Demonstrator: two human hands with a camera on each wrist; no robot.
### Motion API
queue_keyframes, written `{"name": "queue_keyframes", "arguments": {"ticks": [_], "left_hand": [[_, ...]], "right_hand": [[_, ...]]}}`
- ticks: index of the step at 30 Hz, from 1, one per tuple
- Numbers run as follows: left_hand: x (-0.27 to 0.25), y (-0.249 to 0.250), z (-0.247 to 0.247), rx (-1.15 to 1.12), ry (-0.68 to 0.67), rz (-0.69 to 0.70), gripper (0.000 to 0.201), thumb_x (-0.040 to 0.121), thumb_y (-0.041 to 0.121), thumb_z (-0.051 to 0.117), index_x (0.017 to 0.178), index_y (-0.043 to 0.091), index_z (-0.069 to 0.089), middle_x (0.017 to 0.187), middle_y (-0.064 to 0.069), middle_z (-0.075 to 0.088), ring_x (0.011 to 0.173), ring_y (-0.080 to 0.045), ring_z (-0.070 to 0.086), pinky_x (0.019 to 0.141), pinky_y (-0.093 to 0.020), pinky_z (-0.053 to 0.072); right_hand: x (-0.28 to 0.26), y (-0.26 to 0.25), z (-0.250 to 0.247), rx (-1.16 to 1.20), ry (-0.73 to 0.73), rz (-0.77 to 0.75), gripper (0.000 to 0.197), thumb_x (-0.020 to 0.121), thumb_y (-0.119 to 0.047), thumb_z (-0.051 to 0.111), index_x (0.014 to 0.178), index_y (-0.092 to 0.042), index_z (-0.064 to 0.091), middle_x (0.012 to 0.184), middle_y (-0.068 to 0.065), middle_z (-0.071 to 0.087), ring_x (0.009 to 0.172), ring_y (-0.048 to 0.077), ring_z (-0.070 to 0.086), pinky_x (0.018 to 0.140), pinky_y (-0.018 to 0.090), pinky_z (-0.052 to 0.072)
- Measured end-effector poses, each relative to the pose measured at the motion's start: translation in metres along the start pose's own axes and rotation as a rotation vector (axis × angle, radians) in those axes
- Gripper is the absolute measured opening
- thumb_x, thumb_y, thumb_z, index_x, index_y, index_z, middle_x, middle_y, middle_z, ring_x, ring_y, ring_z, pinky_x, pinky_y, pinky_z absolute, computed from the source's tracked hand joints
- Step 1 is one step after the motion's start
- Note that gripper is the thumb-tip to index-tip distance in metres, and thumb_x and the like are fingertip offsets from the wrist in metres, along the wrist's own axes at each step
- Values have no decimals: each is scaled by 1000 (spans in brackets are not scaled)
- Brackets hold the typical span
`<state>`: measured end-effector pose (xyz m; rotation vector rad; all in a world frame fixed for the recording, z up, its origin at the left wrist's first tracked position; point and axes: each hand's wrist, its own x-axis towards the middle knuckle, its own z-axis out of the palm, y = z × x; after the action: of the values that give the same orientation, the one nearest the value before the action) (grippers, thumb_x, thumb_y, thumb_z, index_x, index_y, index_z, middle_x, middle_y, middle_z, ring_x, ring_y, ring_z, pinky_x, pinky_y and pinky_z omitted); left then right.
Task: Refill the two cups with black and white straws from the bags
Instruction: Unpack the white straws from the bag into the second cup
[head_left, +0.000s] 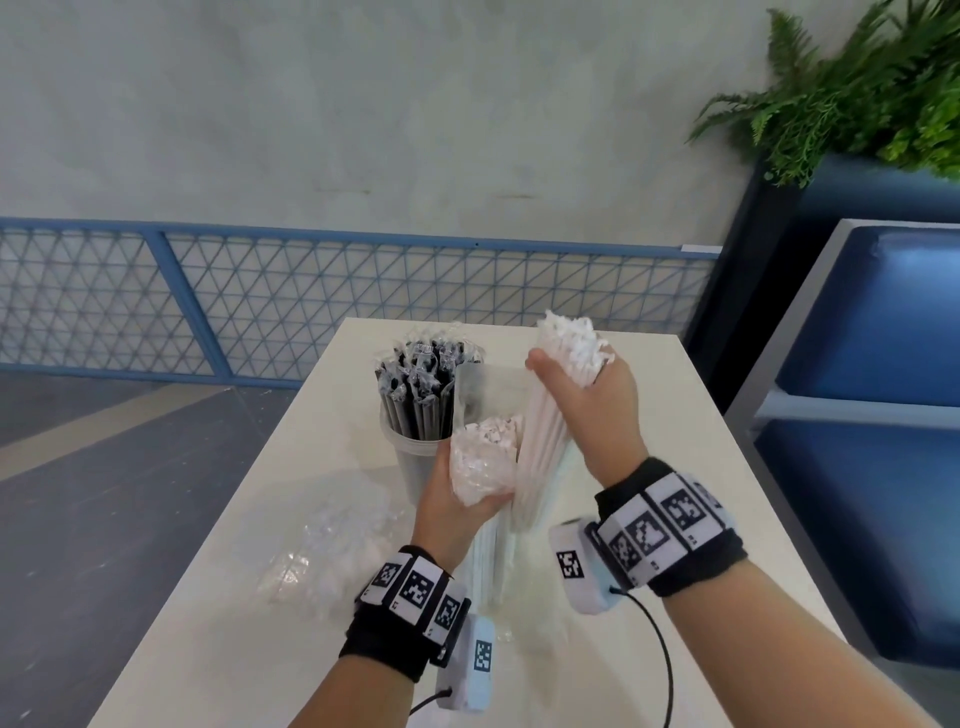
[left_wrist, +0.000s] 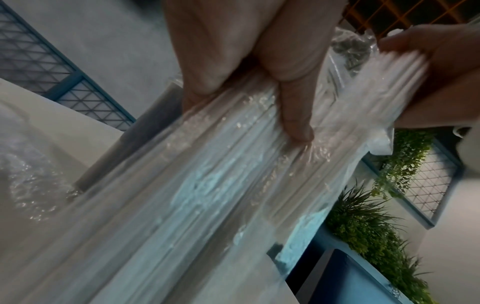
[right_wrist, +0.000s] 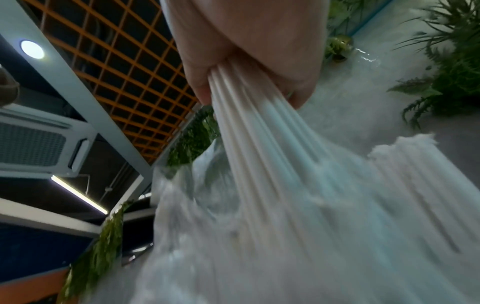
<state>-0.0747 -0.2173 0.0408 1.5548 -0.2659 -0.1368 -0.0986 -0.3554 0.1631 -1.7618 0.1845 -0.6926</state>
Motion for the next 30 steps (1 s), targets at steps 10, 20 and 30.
{"name": "queue_keyframes", "arguments": {"ticks": [10, 20, 30], "left_hand": [[6, -2, 1, -4, 4, -32, 71, 68, 3, 79, 115, 44, 43, 113, 19, 56, 106, 1, 54, 84, -12, 45], [2, 1, -3, 12, 33, -67, 77, 73, 9, 77, 135, 29, 37, 121, 16, 52, 118, -8, 47, 101, -25, 36], [4, -4, -1, -19, 69, -48, 72, 66, 19, 79, 123, 44, 44, 124, 9, 59, 118, -14, 55, 104, -41, 43]], "right_hand": [[-14, 31, -1, -143, -285, 67, 45, 67, -26, 82, 106, -10, 65, 95, 1, 72, 88, 11, 69, 77, 28, 58], [35, -7, -9, 289, 71, 107, 21, 71, -9, 72, 83, 3, 61, 82, 10, 58, 70, 16, 56, 51, 15, 47], [32, 36, -3, 413, -83, 411, 22, 75, -1, 72, 93, -6, 61, 82, 2, 61, 79, 17, 60, 65, 28, 49]]}}
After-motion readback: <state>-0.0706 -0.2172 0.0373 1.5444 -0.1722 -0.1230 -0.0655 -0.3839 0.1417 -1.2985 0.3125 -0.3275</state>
